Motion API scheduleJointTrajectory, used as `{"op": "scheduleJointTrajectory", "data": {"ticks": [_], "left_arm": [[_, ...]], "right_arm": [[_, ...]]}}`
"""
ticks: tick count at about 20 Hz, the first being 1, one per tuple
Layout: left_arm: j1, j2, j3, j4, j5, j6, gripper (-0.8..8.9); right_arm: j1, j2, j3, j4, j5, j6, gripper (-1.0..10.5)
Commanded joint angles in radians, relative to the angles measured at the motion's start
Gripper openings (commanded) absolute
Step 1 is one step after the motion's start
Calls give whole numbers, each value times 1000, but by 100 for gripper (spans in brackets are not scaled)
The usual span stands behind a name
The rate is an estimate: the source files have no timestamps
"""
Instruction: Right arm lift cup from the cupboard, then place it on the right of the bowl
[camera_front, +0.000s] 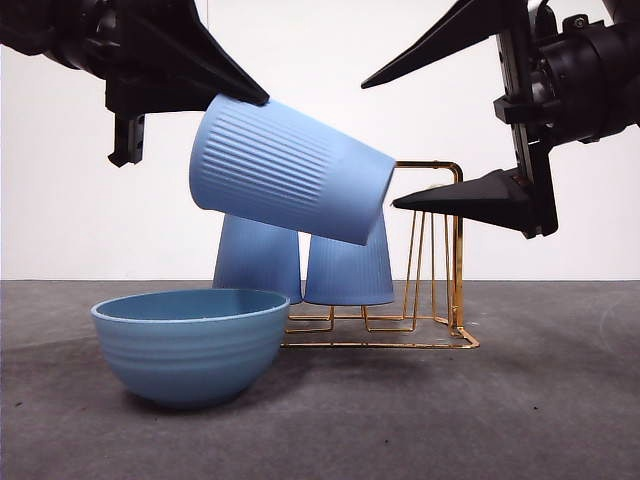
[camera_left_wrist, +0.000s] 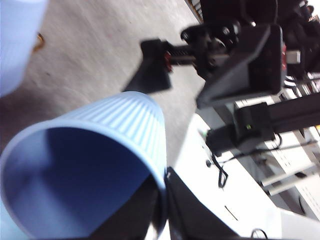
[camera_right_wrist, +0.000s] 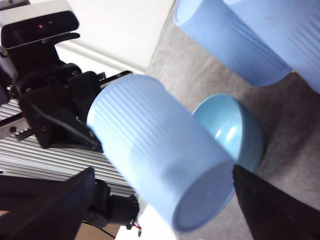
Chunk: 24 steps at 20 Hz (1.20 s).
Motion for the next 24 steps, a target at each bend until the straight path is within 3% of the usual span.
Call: {"op": "scheduleJointTrajectory", "data": {"ticks": [1,7,11,14,19,24], "left_arm": [[-23,13,18,-10,16,36,7],[-110,12,20,-23,-7,52,9],[-215,13,51,-23,-230,82,9],[-298,20,101,-5,-387,107,8],[-414,79,181,-22,-539,180,8],[-520,197,285,-187,-778,370,7]], "right_arm": [[-2,11,5,1,11,-69,465],[-111,6,5,-149,49,-170,448],[-211,-19,5,-265,50,-273,268],[-268,-55,5,-293,58,-303,261],[-345,-95,6,-344,55,-343,261],[-370,-124,6,-419,60,-411,262]]}}
